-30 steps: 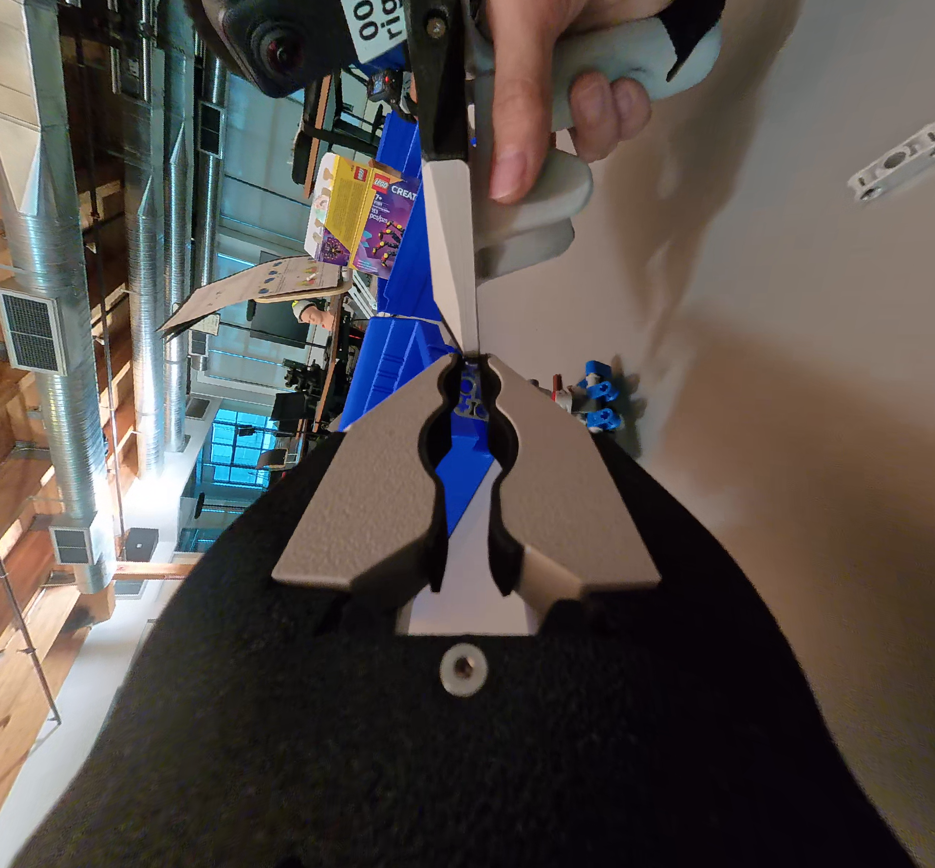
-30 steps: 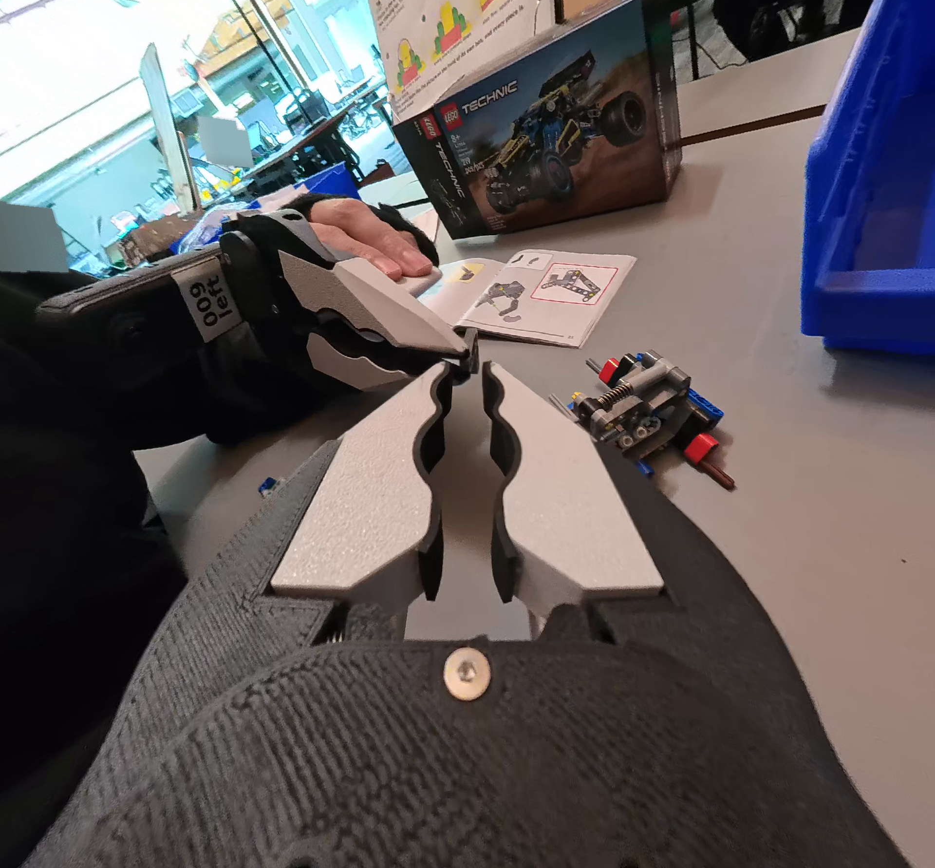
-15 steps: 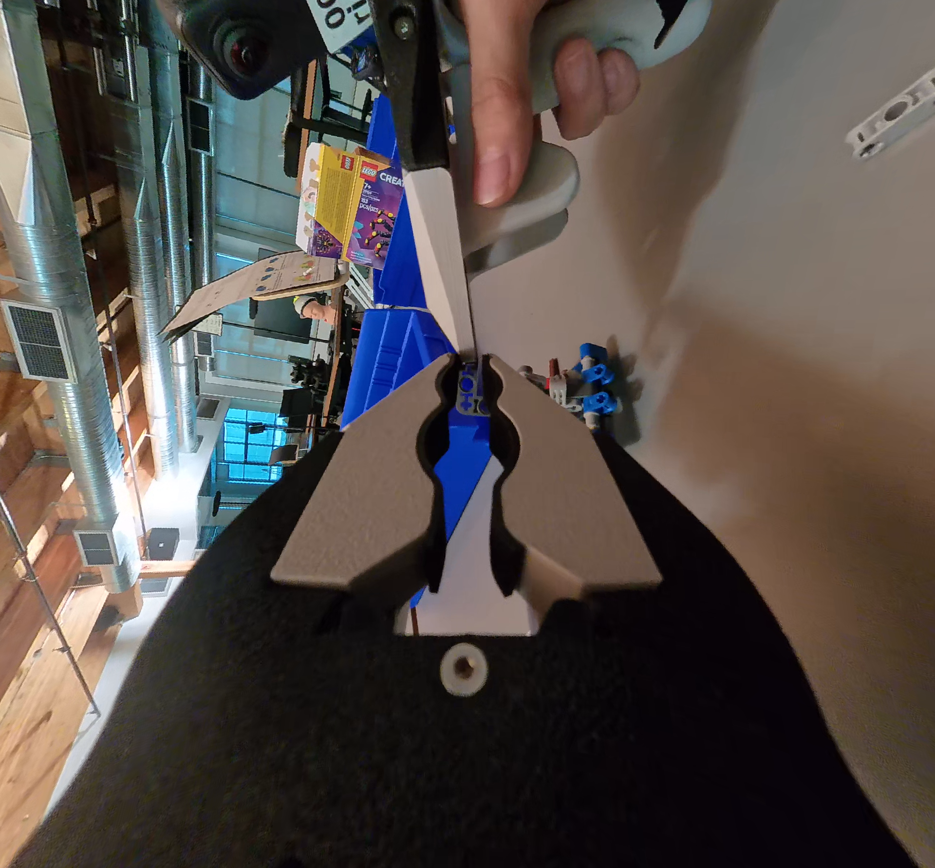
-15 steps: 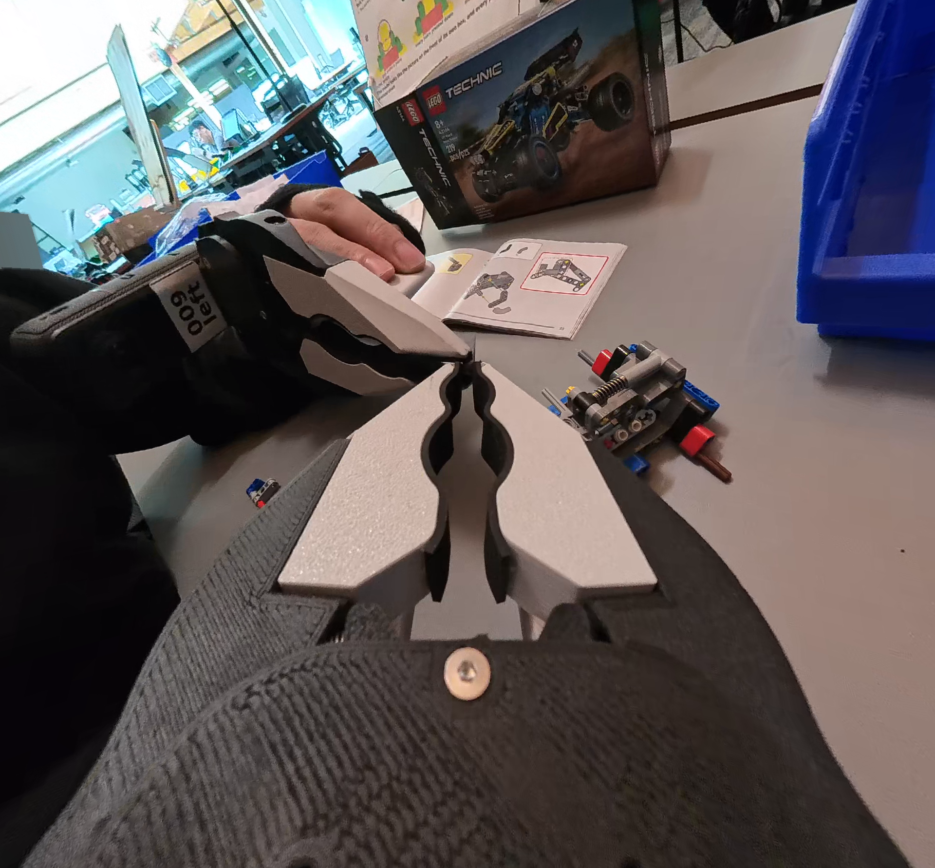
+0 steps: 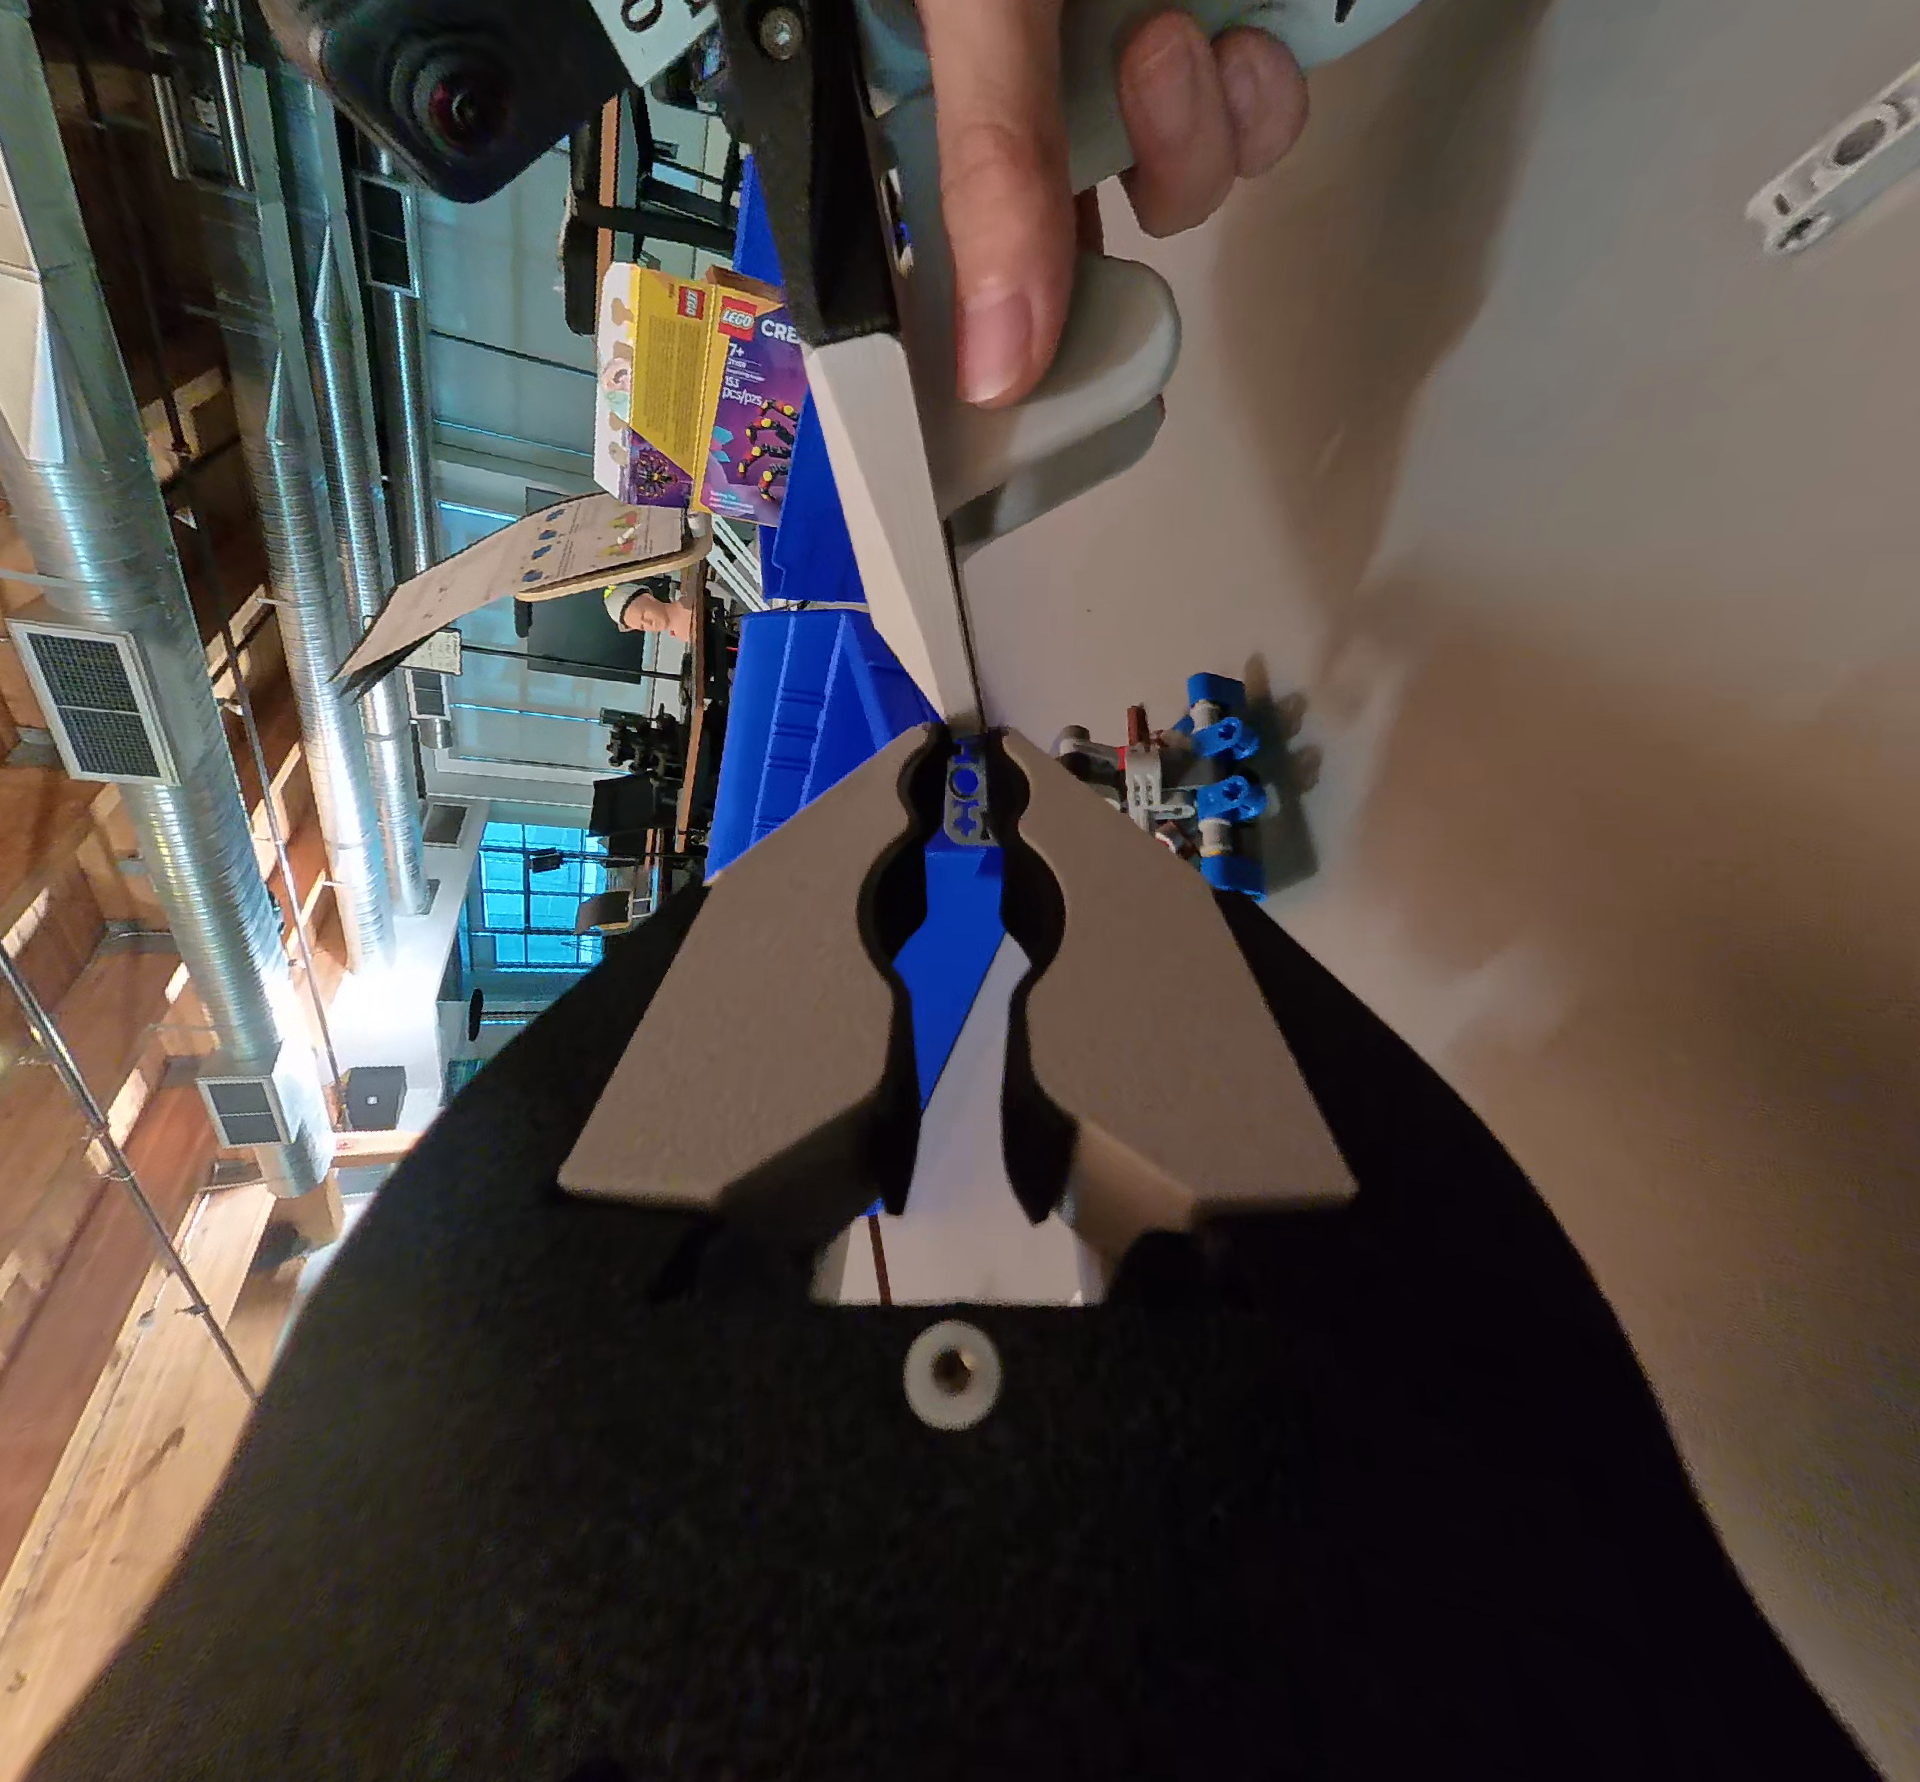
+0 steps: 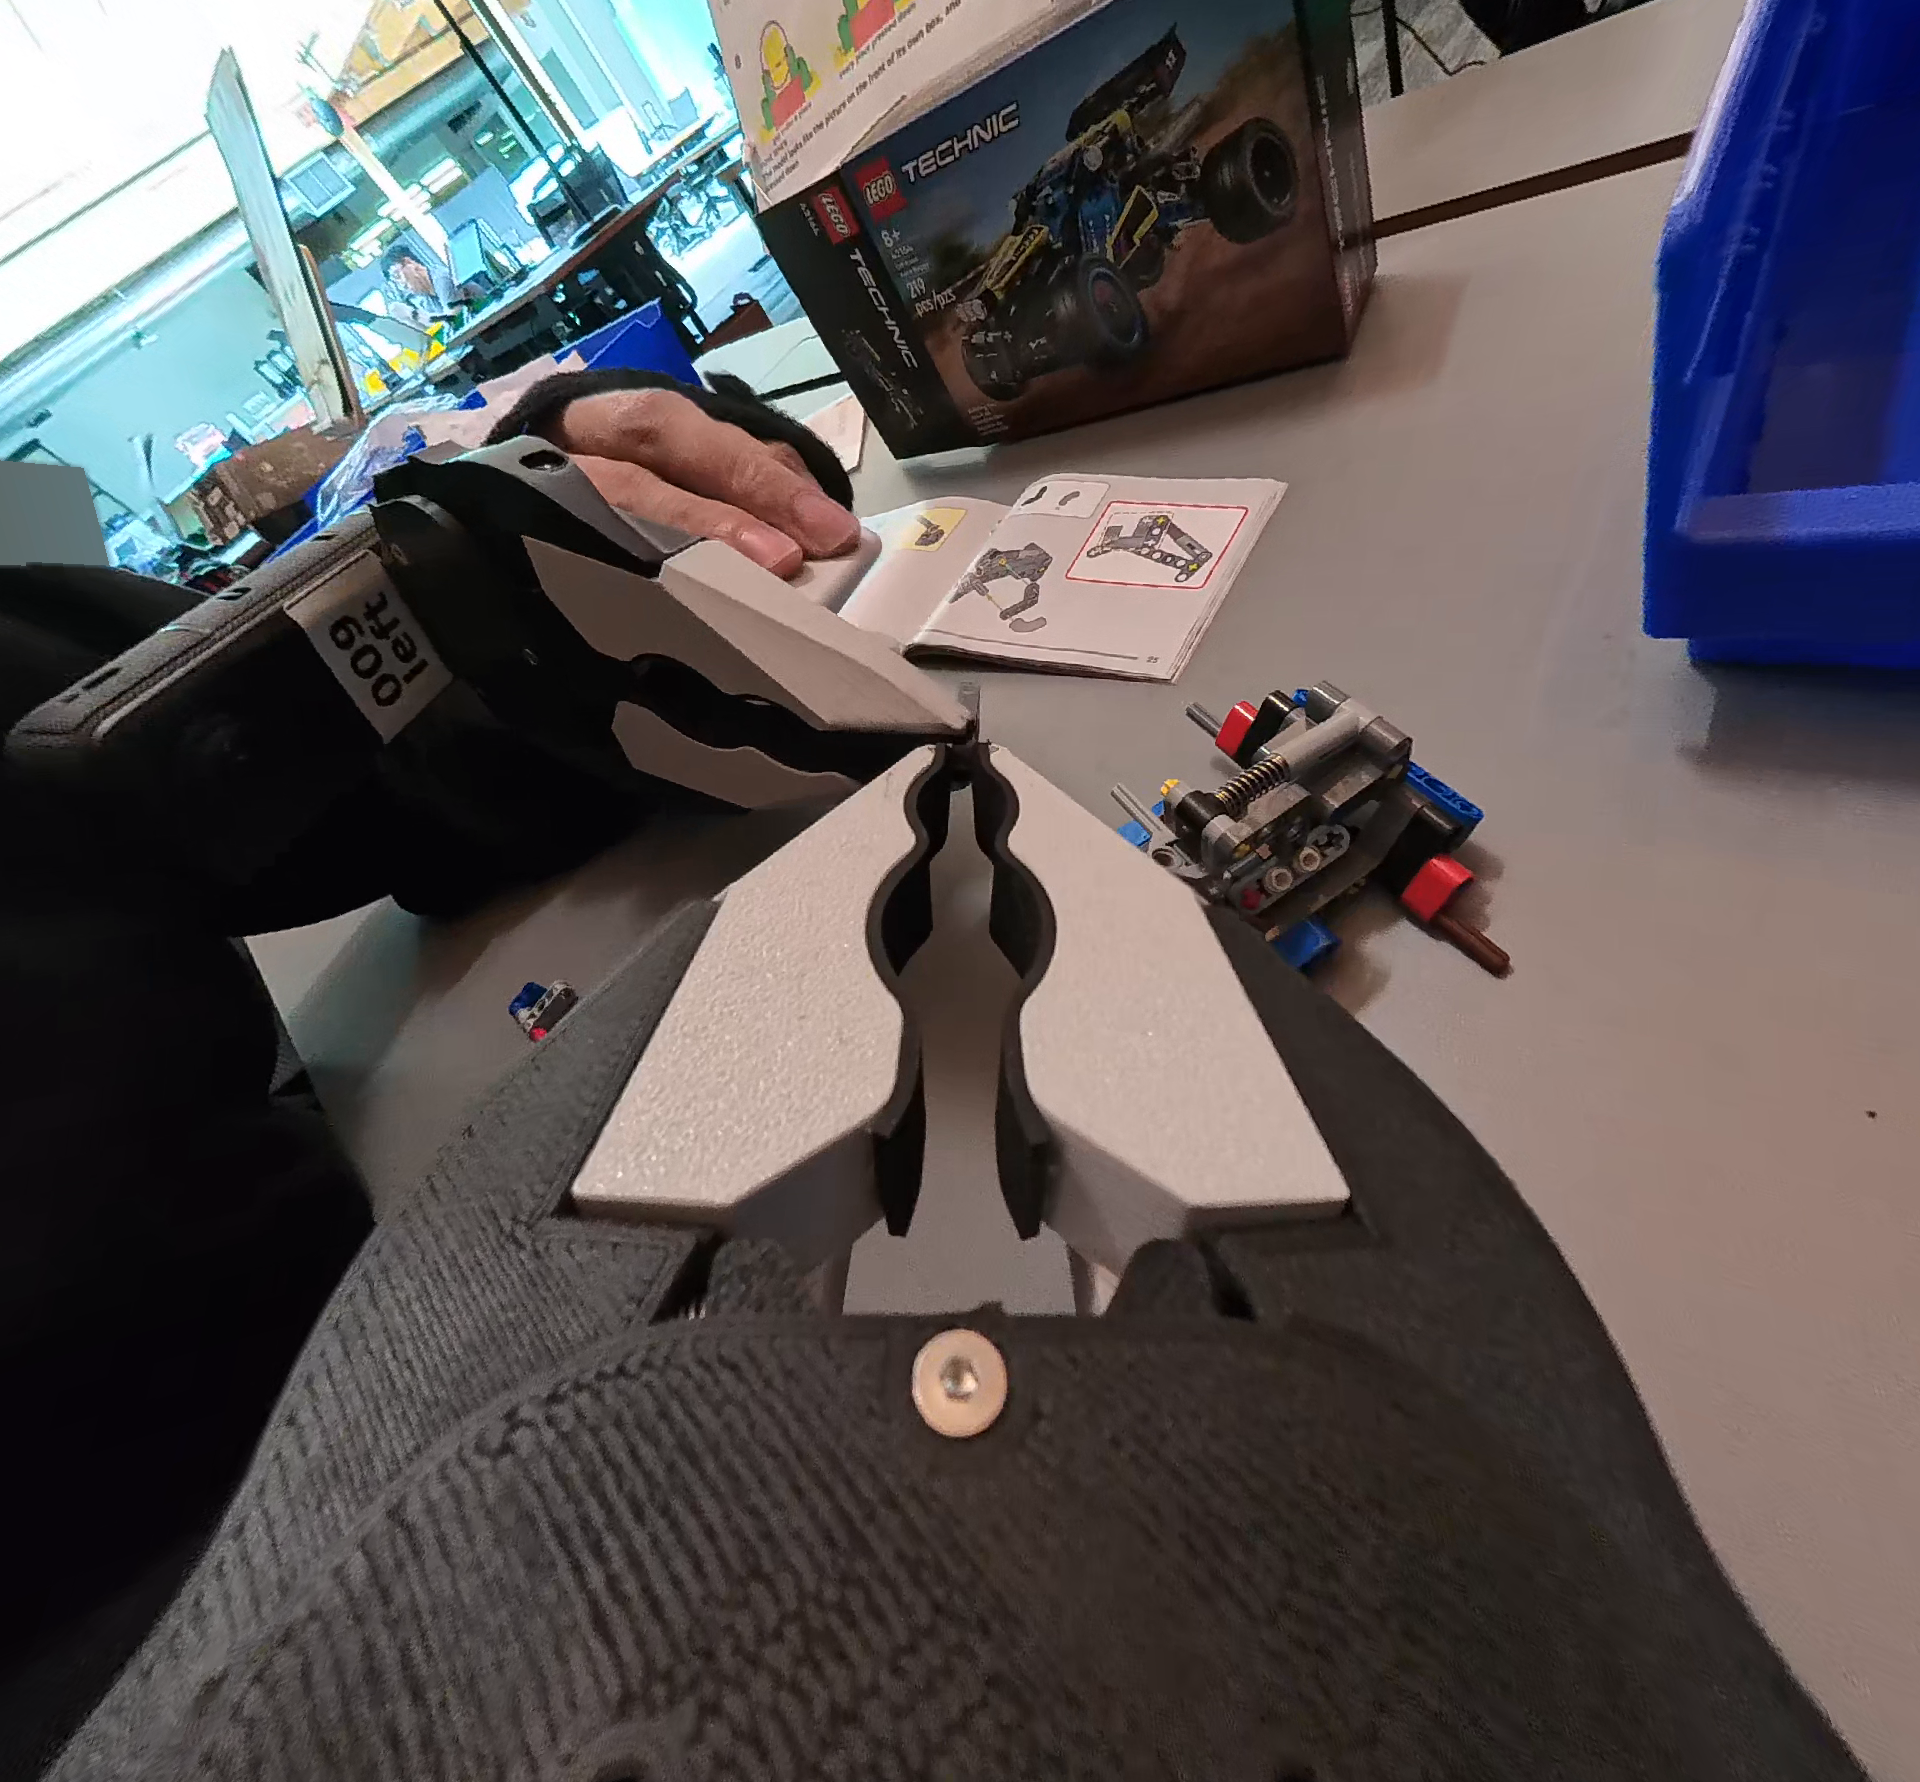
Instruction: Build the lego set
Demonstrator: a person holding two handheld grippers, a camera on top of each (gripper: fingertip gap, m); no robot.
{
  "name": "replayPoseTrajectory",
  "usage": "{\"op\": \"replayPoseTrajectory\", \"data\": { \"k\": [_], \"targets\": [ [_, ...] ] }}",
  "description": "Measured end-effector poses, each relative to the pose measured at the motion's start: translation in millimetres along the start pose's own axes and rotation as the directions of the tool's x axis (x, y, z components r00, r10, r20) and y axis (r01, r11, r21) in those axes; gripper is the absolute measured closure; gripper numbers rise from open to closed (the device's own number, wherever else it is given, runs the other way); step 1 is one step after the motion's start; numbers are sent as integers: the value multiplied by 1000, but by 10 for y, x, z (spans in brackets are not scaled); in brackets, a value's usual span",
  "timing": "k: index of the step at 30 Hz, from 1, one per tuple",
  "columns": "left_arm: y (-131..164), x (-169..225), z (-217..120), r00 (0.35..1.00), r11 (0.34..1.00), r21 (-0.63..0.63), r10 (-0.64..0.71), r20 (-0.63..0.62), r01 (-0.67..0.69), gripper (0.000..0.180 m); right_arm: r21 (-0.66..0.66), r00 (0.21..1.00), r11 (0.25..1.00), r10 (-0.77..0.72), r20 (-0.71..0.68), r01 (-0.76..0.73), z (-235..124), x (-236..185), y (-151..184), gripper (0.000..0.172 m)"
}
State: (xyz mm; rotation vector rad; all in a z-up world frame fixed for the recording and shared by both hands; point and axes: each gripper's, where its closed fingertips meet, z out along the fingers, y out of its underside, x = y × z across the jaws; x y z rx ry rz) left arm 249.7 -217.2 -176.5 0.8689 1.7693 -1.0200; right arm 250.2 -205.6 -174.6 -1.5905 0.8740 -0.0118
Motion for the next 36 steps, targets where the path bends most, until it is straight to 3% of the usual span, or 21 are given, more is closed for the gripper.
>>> {"op": "replayPoseTrajectory", "data": {
  "k": [4,7,14,22,27,32,36],
  "targets": [
    [48,-38,4,999,999,3,-53,12,53,177,-3,1000,1000,-6,-2,6,-67,22,-3,168],
    [112,-50,9,998,998,2,-60,24,60,177,-75,986,997,-40,-162,28,-167,300,103,166],
    [186,67,47,1000,999,49,16,17,-17,177,-192,943,980,-109,-316,49,-55,526,311,157],
    [365,210,131,997,994,89,-59,-45,62,177,-112,927,989,-132,-352,98,21,599,213,155],
    [379,186,135,987,978,135,-152,-58,159,177,-177,905,967,-235,-355,182,12,656,256,159],
    [356,180,147,997,989,126,-76,-32,79,177,-232,862,938,-331,-384,257,-100,861,196,160],
    [340,180,174,999,995,90,48,-12,-47,177,-182,903,940,-330,-276,288,-84,772,135,152]
  ]
}}
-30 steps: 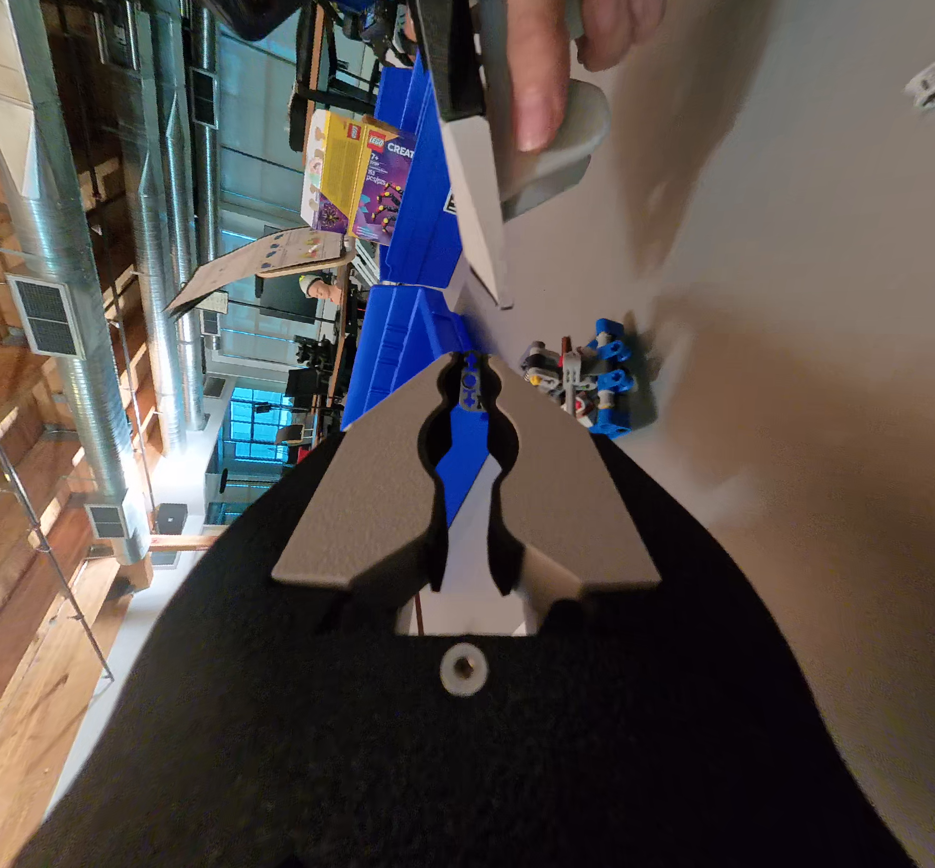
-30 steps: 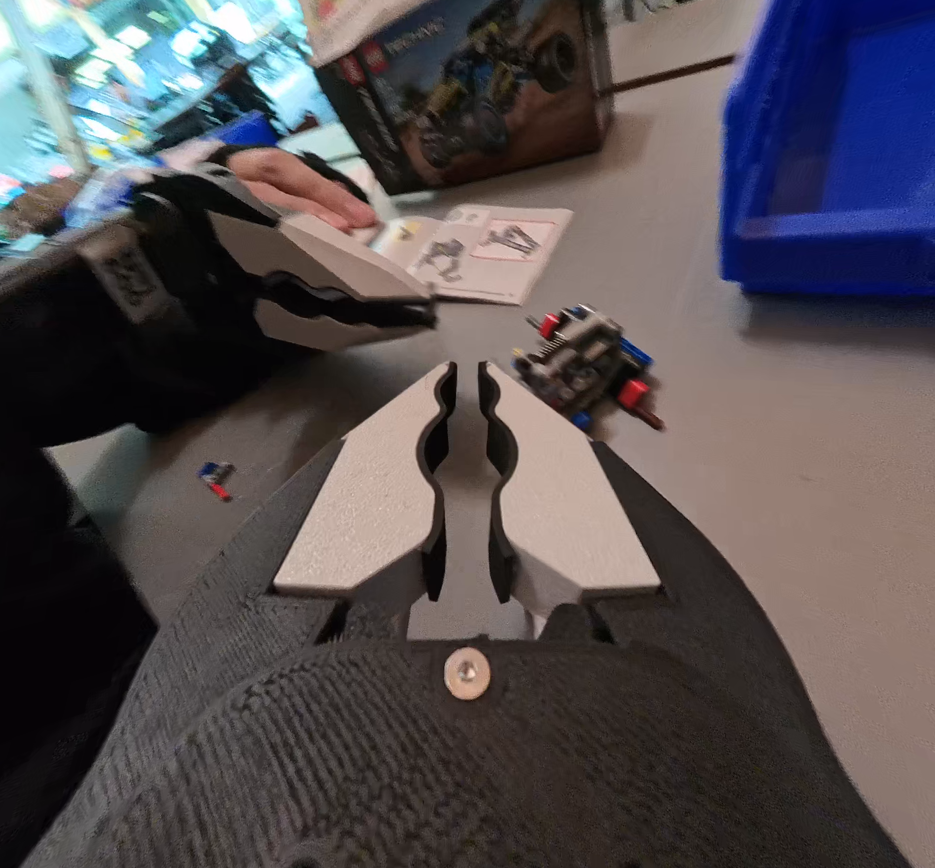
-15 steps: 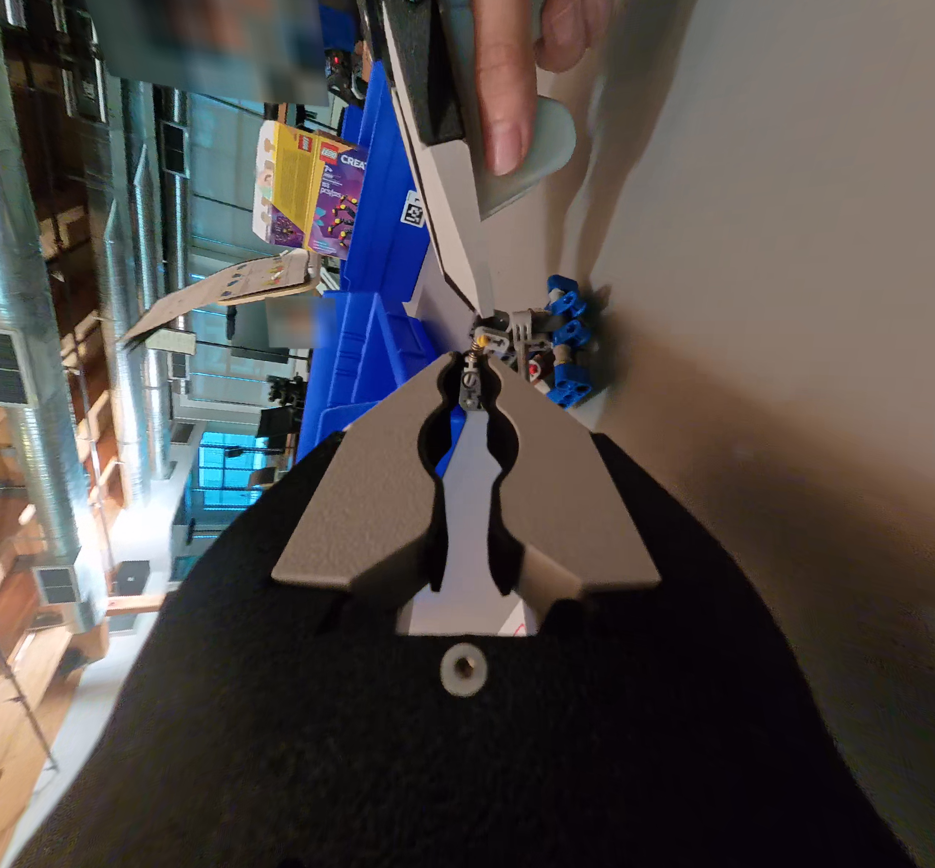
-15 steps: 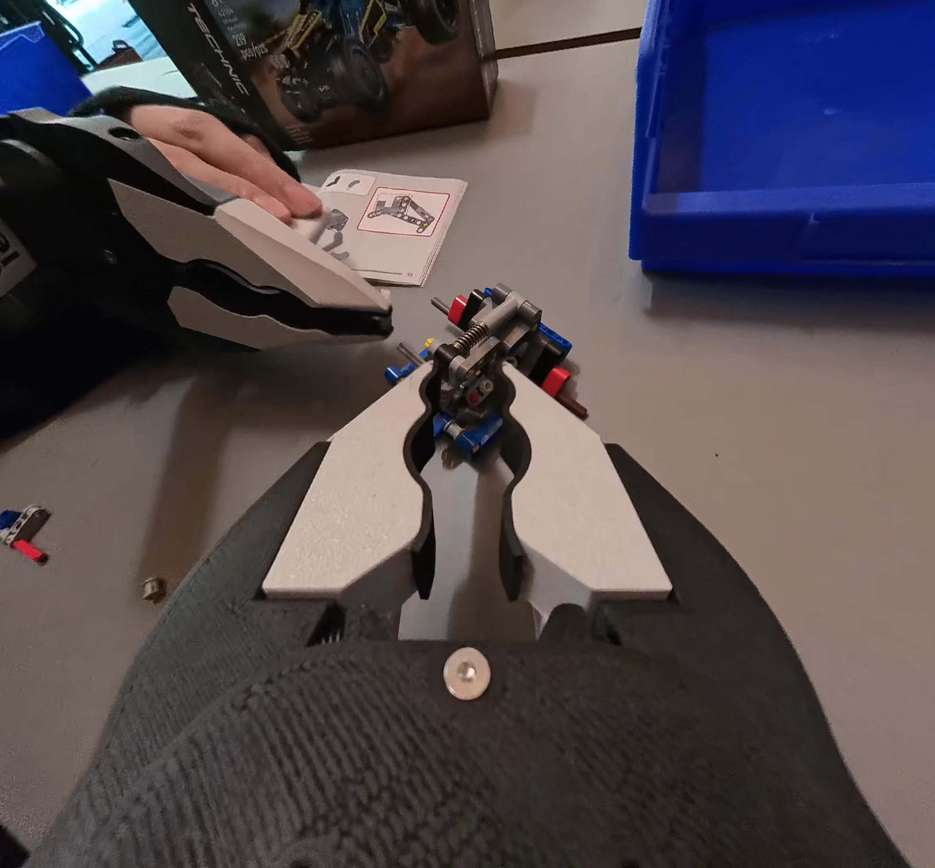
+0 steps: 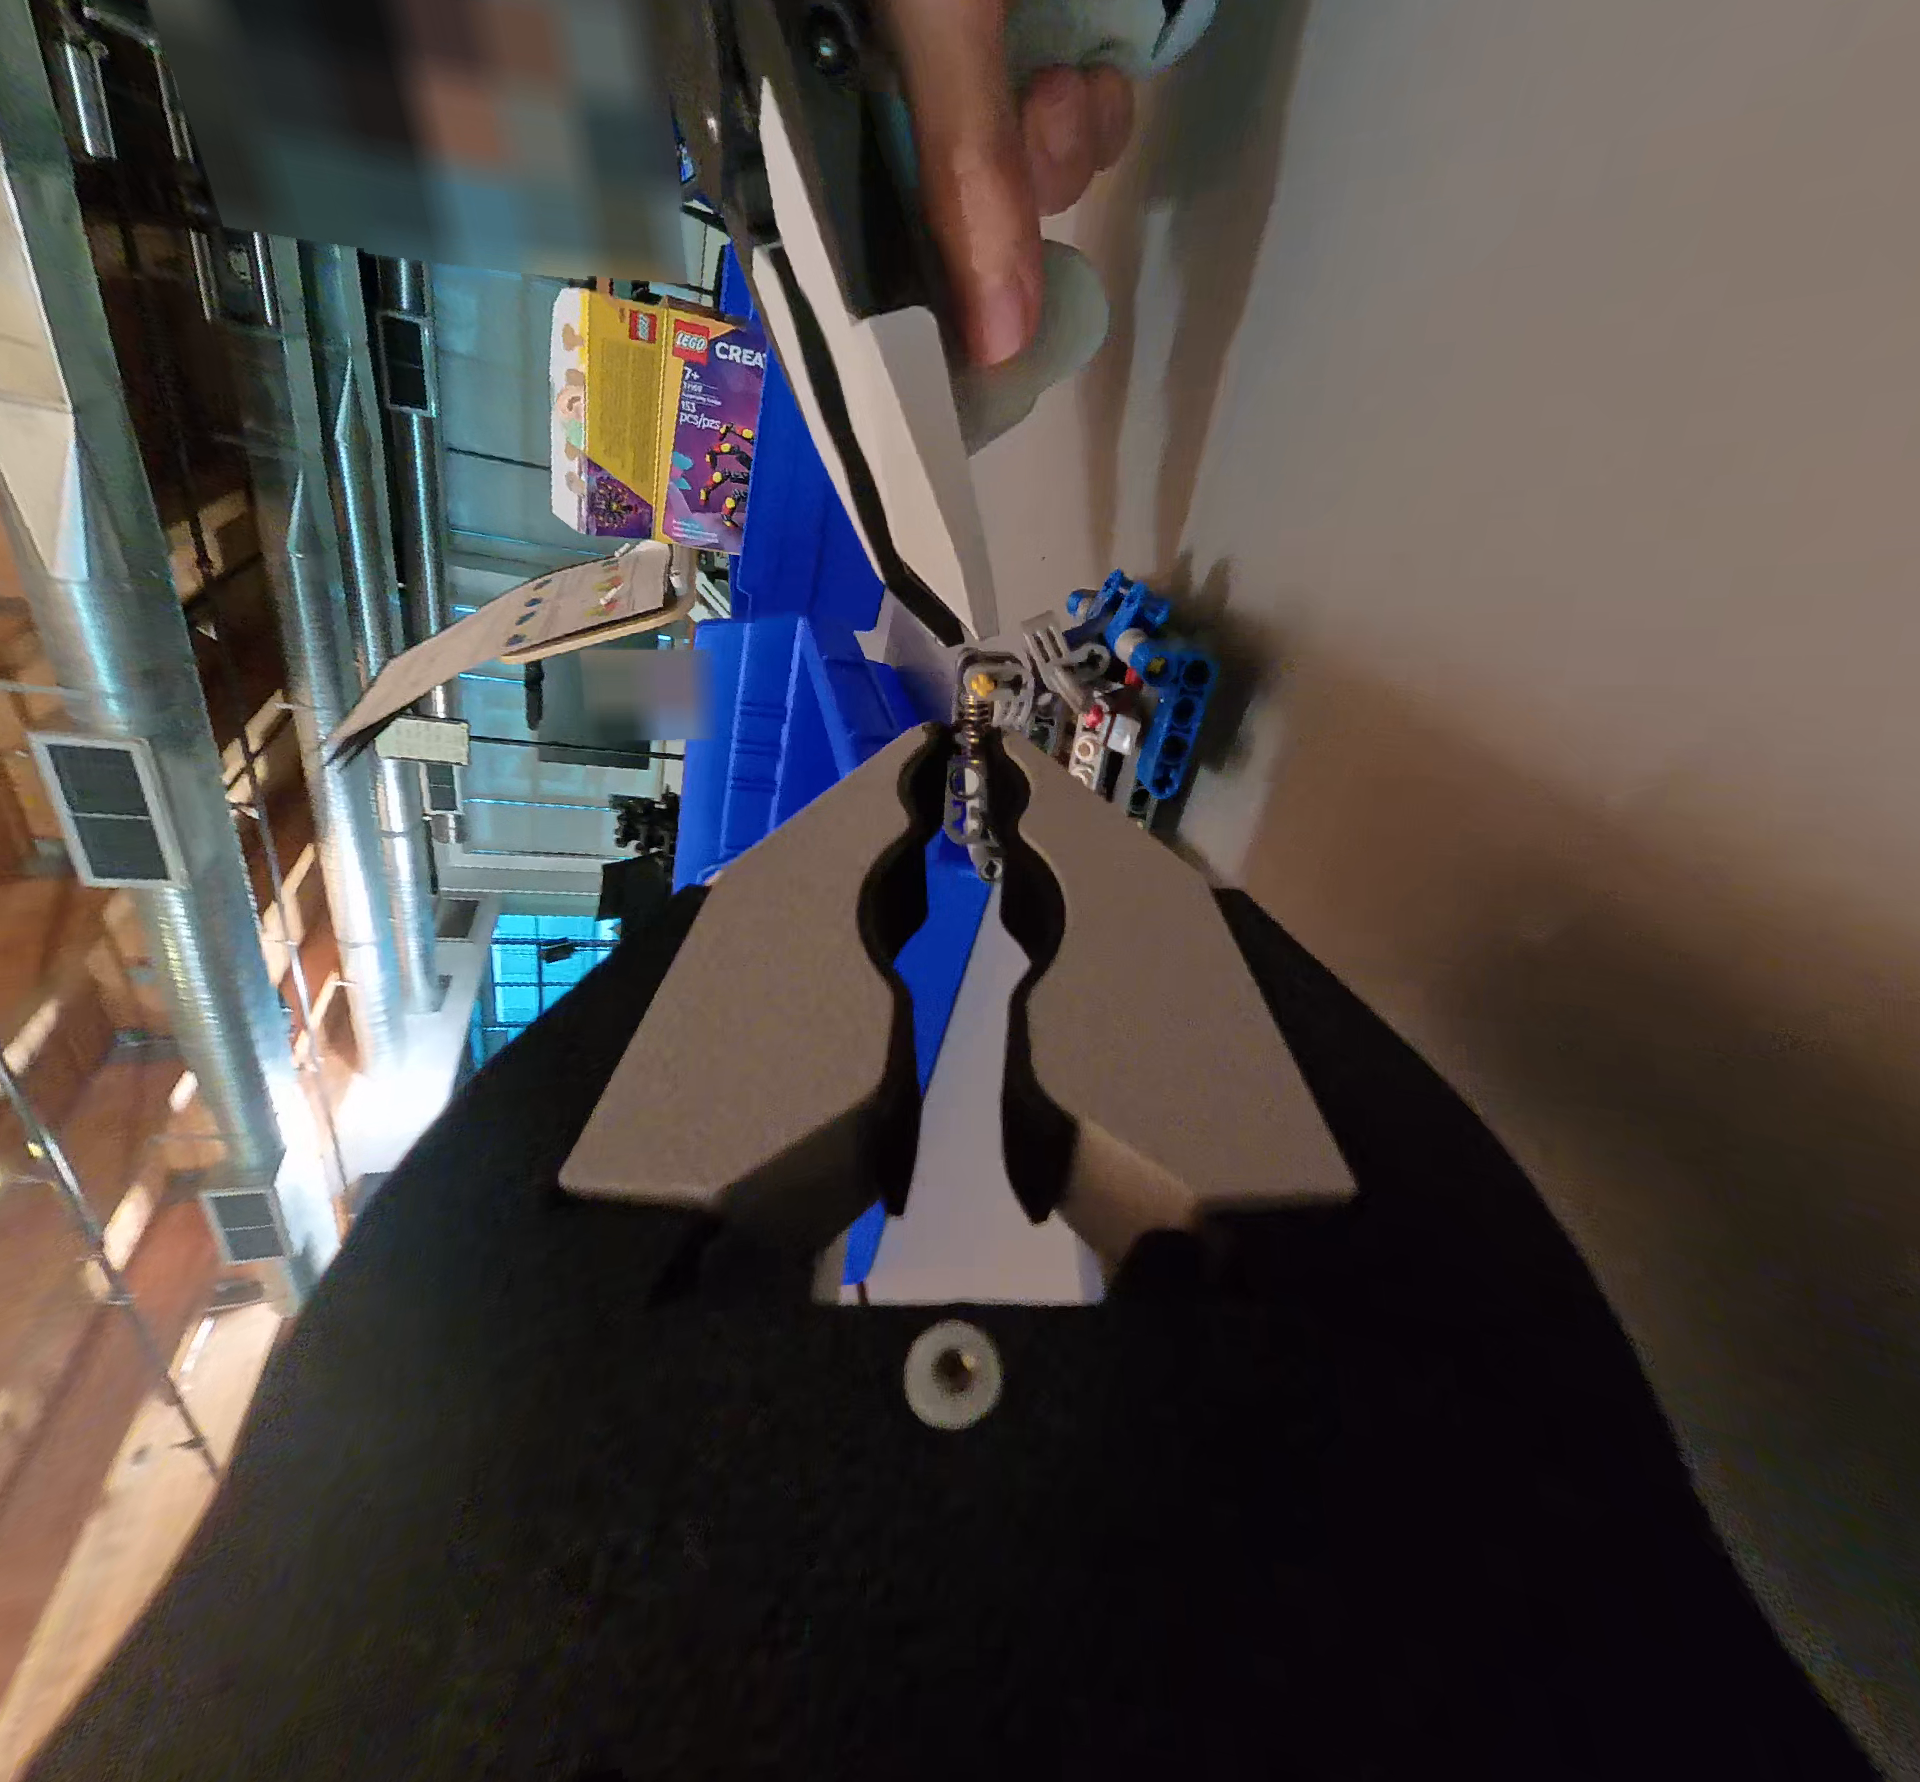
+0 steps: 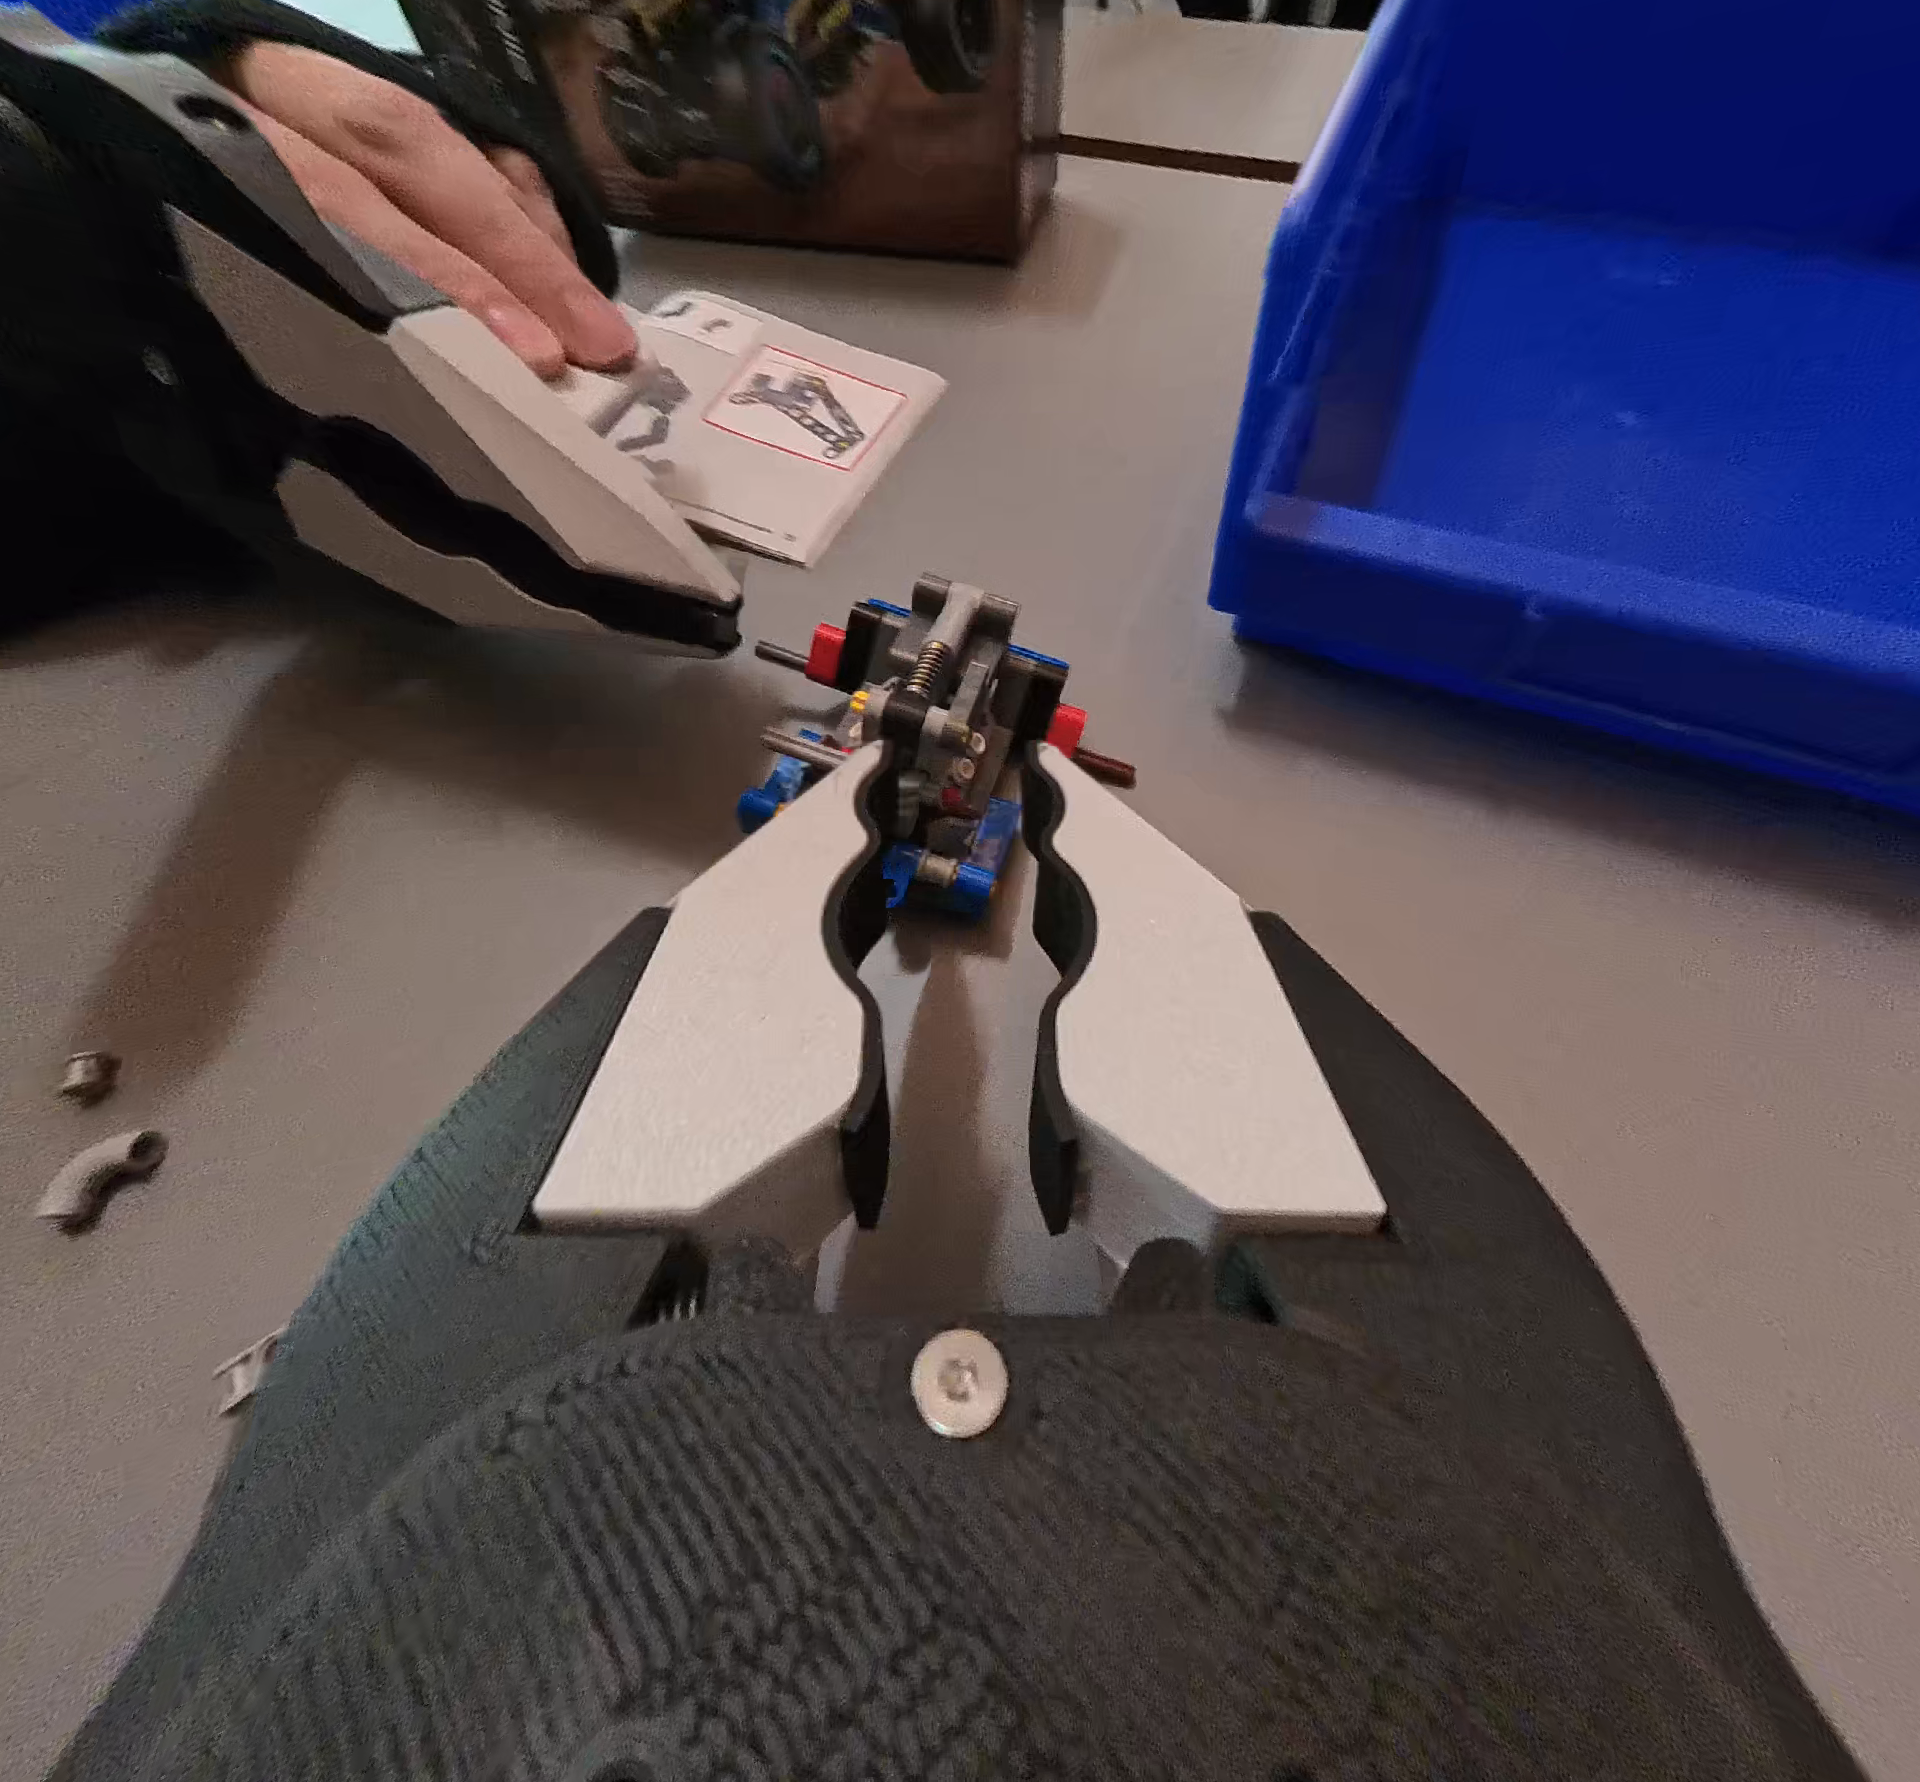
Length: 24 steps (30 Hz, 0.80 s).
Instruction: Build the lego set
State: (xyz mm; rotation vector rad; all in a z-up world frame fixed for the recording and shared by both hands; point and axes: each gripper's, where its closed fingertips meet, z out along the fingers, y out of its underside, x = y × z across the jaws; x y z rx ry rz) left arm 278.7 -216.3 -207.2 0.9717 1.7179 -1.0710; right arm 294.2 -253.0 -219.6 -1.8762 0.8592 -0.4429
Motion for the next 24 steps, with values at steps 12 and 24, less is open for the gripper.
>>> {"op": "replayPoseTrajectory", "data": {
  "k": [12,24],
  "targets": [
    [38,-4,163,967,967,-25,253,-4,-253,177,-12,996,1000,-8,92,9,64,8,42,150],
    [20,22,194,937,937,9,348,39,-349,178,-3,983,995,-100,151,101,152,-73,-2,163]
  ]
}}
